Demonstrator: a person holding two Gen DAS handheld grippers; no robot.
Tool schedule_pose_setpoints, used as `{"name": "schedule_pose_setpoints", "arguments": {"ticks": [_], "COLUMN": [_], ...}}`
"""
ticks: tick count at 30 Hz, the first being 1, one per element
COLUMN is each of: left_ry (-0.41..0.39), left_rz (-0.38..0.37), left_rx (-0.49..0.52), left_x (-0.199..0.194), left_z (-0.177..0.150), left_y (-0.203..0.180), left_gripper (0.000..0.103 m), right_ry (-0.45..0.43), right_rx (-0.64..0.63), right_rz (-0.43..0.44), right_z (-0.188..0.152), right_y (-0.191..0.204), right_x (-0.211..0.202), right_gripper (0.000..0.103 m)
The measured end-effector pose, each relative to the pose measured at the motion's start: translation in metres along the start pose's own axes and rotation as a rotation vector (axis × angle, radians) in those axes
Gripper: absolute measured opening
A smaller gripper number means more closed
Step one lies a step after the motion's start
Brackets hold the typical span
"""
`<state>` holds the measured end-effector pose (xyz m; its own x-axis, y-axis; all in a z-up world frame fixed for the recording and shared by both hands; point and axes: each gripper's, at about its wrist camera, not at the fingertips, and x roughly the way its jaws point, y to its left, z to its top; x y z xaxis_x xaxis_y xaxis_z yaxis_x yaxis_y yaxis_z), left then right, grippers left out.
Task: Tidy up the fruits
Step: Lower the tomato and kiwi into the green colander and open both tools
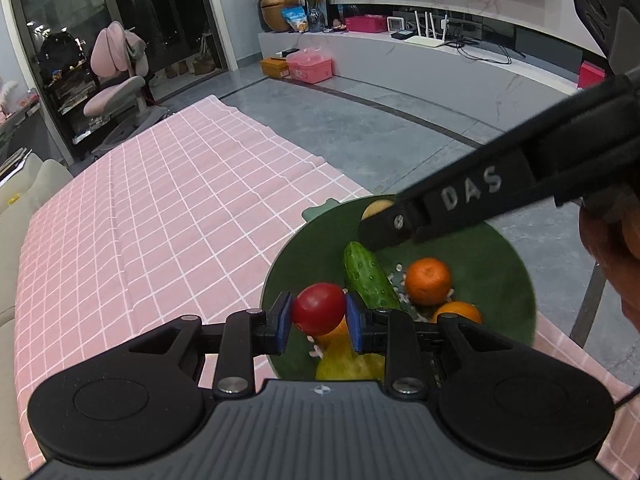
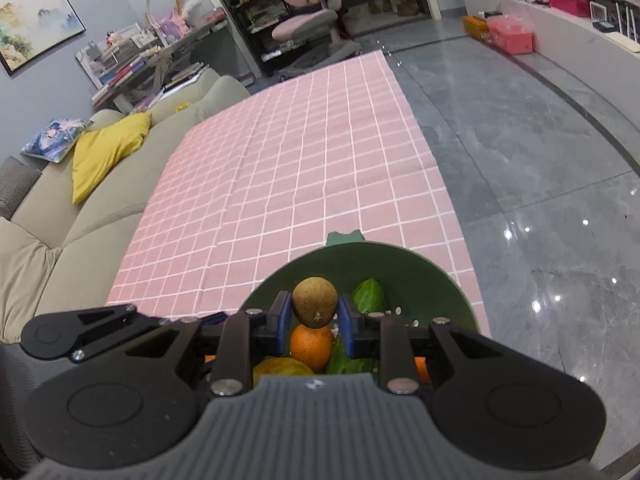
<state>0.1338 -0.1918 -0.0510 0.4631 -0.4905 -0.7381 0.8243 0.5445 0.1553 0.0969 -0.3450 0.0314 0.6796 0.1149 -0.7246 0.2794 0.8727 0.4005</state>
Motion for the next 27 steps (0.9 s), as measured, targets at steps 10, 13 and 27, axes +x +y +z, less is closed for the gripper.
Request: {"name": "schedule_pose_setpoints", "arguments": {"ticks": [10,13,27], "left_ry": [0.037,0.044,0.04], "left_rz": [-0.006,-0.005,0.001], "left_rx": [0.003,0.006,0.002], "left_x": [0.031,0.036,0.037], "left_z": [0.005,0.005,0.008], "left_y": [0.005,0.005,0.007], "left_gripper": [0.032,0.032,0.044], "right_ry": [0.094,0.114,0.115], "right_rx": [0.003,0.009,0.024], "right_rz": [-0.023,-0.035,-0.049], "right_z": [0.011,0.011,0.013], "right_y": [-0.001,-0.005,-0.008], "right_x": [0.052,0.062,0.071], "right_gripper": [0.021,0.021,0.028]}}
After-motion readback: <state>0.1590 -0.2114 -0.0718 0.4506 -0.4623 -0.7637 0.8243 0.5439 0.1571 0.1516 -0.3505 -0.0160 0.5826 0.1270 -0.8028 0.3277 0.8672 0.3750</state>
